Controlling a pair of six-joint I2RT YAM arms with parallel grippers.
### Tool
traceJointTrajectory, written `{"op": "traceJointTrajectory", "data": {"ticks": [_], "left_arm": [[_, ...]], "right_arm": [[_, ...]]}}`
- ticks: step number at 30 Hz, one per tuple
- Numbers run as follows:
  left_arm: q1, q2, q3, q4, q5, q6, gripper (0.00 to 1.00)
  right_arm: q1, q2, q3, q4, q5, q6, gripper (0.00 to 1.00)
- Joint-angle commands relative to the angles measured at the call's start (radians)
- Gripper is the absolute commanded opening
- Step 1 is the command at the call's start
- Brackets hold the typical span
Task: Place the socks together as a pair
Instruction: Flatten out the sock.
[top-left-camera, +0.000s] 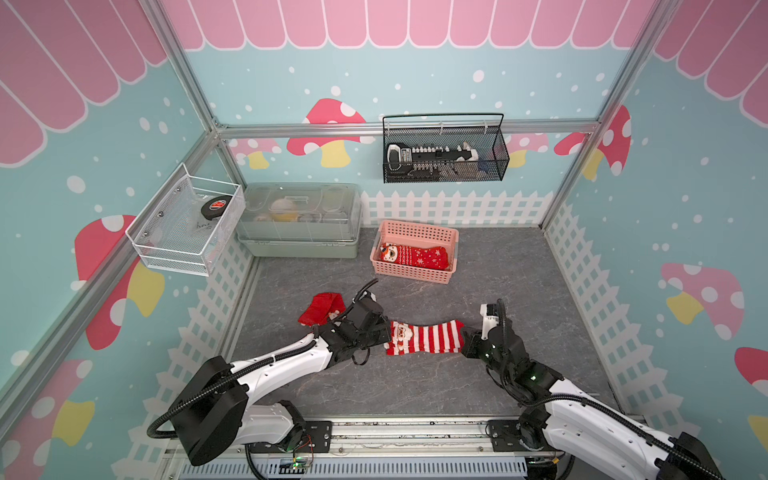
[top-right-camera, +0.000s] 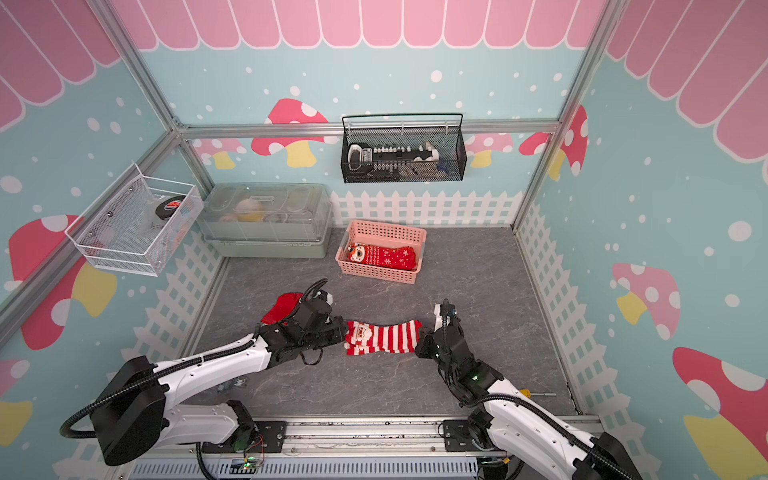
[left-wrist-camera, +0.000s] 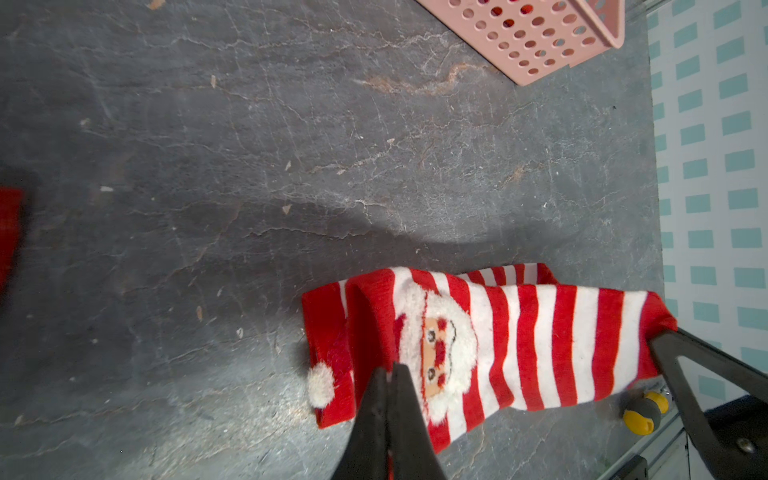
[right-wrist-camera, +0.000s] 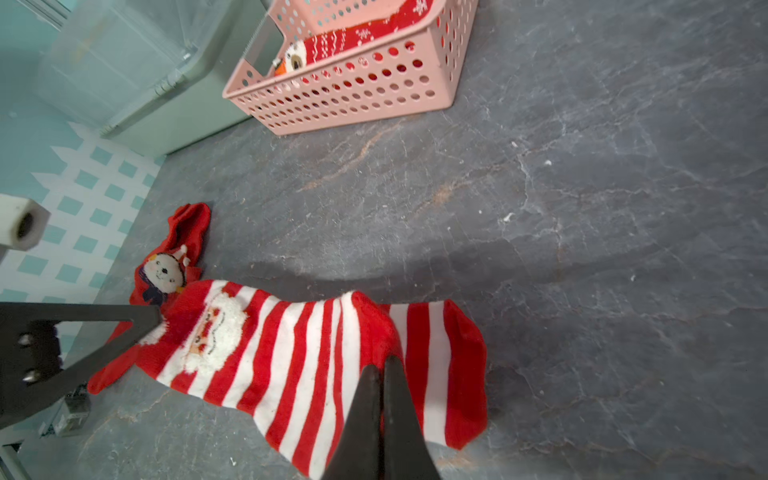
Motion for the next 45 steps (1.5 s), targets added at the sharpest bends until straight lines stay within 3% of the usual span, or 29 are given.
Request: {"op": "traceJointTrajectory", "data": {"ticks": [1,20,27,36,39,42,45], "left_arm": [[0.005,0.012,-0.009,0.063,0.009,0.012,0.00],[0.003,0.037,-0.102,0.132,0.018,-0.004,0.00],[0.003,0.049,-0.100,0.117,0.062,-0.029,0.01],[-0.004,-0.008,-0.138,0.113,0.058,-0.053,0.25],[-0.003,-0.050,-0.156,0.107,0.019,-0.058,0.38],[-0.003,-0.075,-0.155,0.095,0.002,-0.051,0.44],[-0.003,-0.078,-0.149,0.085,-0.012,-0.054,0.52]], "right_arm": [[0.005,0.038,0.004,0.084,0.036,-0.011,0.00],[0.006,0.246,-0.003,0.098,0.062,0.005,0.03],[0.004,0.306,0.034,0.028,0.073,0.003,0.14],[0.003,0.303,0.091,-0.082,0.056,-0.011,0.28],[0.003,0.267,0.082,-0.094,0.066,-0.012,0.44],[0.000,0.236,0.078,-0.099,0.065,-0.014,0.59],[-0.007,0.221,0.073,-0.099,0.037,-0.019,0.66]]}}
